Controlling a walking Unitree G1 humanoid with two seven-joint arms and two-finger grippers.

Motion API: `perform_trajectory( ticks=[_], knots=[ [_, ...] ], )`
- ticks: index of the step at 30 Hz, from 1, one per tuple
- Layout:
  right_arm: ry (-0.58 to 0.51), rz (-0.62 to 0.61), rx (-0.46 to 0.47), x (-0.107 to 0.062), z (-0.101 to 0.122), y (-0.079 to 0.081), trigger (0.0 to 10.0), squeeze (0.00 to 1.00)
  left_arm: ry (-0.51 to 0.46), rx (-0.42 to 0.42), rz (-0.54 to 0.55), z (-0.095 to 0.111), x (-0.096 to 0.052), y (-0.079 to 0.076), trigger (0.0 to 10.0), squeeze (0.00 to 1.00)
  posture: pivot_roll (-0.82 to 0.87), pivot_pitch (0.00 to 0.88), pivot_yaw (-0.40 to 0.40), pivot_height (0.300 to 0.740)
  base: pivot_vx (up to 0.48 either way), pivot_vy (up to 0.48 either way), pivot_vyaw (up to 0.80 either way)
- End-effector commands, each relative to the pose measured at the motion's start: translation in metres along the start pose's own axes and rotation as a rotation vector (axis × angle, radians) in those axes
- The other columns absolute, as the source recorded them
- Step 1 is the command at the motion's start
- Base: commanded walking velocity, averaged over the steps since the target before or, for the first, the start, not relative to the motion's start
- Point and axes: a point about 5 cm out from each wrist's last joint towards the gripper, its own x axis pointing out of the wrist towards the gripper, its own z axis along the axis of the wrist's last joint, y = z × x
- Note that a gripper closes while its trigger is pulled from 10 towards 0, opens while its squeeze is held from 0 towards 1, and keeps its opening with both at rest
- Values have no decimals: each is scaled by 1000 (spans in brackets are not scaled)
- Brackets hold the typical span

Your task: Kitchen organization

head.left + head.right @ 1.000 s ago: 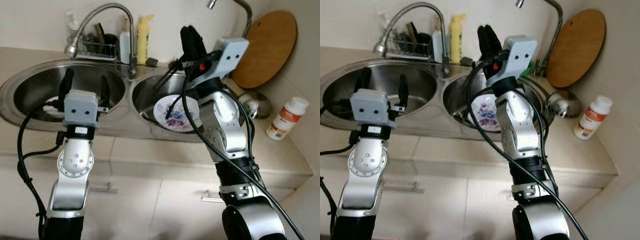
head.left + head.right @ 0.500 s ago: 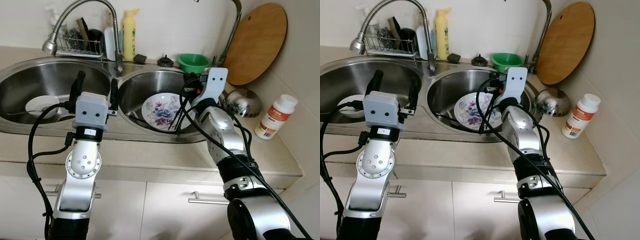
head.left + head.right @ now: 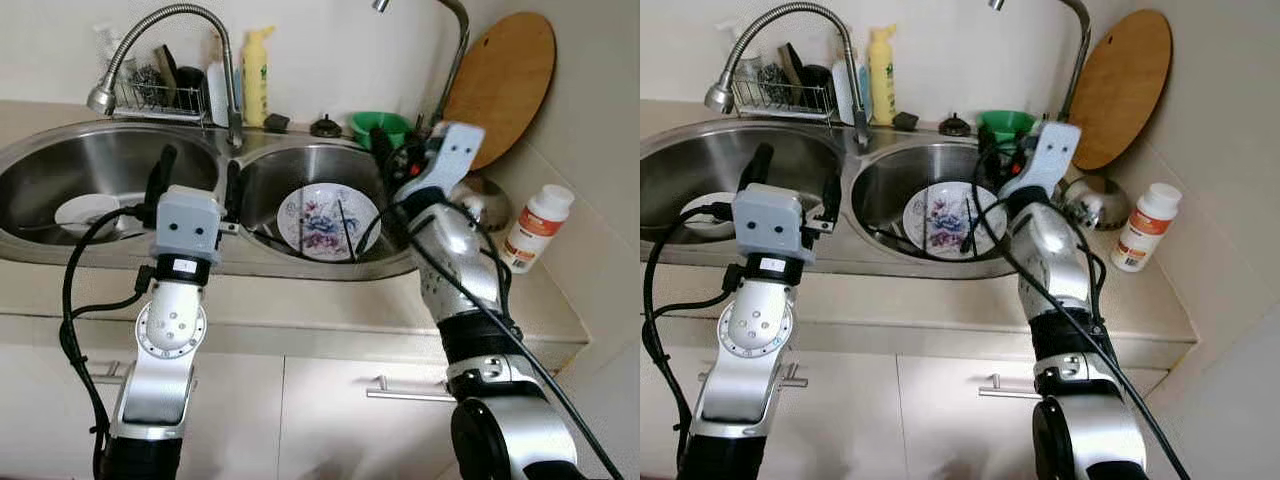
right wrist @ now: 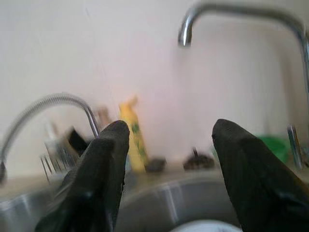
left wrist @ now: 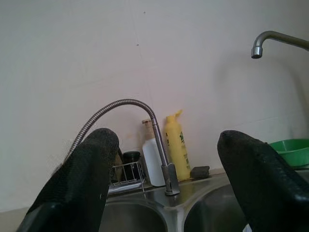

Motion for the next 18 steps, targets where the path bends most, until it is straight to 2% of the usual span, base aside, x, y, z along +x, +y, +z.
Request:
perform_trajectory(
  ticks=[1, 3, 4, 8, 18],
  knots=[
    [-46, 11, 36, -2, 10, 2, 10000, 1000, -1, -26, -13, 2, -2, -3, 10000, 0, 115, 0, -78, 740, 0, 0, 0],
    [-60, 25, 43, -4, 13, 6, 10000, 984, -6, -28, -15, 3, -2, -4, 10000, 0, 114, 0, -78, 740, 0, 0, 0],
    [-77, 59, 36, -9, 15, 13, 10000, 0, -26, -33, -14, 6, -1, -4, 10000, 0, 114, 0, -78, 740, 0, 0, 0],
    [-69, 102, 22, -17, 11, 19, 10000, 0, -76, -40, -2, 15, 1, -2, 10000, 0, 111, 0, -78, 740, 0, -129, 0],
    [-42, 148, -33, -27, 4, 26, 10000, 0, -127, -30, 15, 26, 5, 3, 10000, 0, 116, 0, -82, 740, 0, 468, 0]
  ],
)
